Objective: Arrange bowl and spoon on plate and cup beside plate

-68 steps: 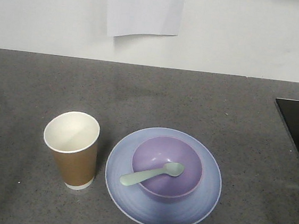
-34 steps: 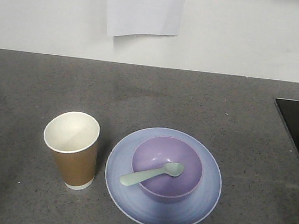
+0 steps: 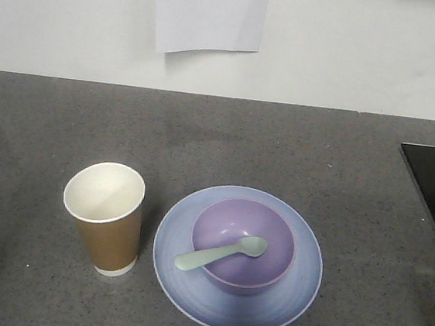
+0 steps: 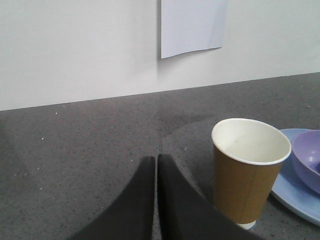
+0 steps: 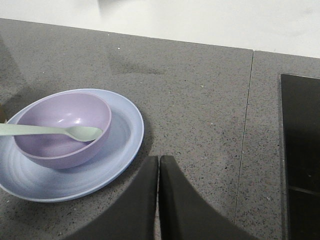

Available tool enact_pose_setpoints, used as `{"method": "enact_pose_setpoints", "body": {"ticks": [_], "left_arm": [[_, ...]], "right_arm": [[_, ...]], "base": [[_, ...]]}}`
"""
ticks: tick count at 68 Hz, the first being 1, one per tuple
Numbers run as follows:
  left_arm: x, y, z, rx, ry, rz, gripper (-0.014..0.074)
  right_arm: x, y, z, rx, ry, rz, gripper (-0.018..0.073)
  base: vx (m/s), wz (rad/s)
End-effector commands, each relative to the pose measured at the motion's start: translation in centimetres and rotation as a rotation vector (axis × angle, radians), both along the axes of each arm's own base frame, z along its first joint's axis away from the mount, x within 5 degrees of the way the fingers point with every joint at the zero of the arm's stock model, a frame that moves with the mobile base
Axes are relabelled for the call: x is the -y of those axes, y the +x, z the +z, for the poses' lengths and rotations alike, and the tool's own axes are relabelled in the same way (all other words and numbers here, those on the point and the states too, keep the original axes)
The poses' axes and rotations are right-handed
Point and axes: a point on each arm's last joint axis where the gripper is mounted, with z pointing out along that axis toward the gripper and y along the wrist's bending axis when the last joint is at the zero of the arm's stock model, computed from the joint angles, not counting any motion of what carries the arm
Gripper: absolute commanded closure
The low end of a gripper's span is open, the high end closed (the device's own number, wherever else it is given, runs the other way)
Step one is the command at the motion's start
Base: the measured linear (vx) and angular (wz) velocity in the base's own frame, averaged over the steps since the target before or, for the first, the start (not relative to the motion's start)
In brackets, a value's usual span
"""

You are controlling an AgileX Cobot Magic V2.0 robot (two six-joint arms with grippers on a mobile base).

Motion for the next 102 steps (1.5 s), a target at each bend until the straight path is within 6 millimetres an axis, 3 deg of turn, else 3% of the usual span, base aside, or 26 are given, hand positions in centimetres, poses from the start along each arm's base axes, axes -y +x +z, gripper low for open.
{"method": "enact_pose_setpoints", "body": {"ticks": [1,47,61,94,102], "left_arm": [[0.1,0.0,1.3,0.083,-0.032,-0.01,0.0604],[0.1,0.0,1.3,0.084,-0.031,-0.009,0.0604],[-0.1,0.2,1.0,0.168,-0.007,0.017,0.0604],[-0.5,0.3,-8.4,0.448,-0.034,0.128,0.0604],[-0.5,0.5,-9.7,0.442,-0.031,0.125,0.0604]], "right_arm": [[0.0,0.2,1.3,0.085,0.015,0.002,0.0569],[0.0,0.2,1.3,0.084,0.015,0.002,0.057],[0.0,0.2,1.3,0.084,0.015,0.002,0.057],[0.0,0.2,1.3,0.084,0.015,0.002,0.057],[0.0,0.2,1.3,0.084,0.015,0.002,0.057]], "base": [[0.0,0.0],[0.0,0.0],[0.0,0.0],[0.0,0.0],[0.0,0.0]]}}
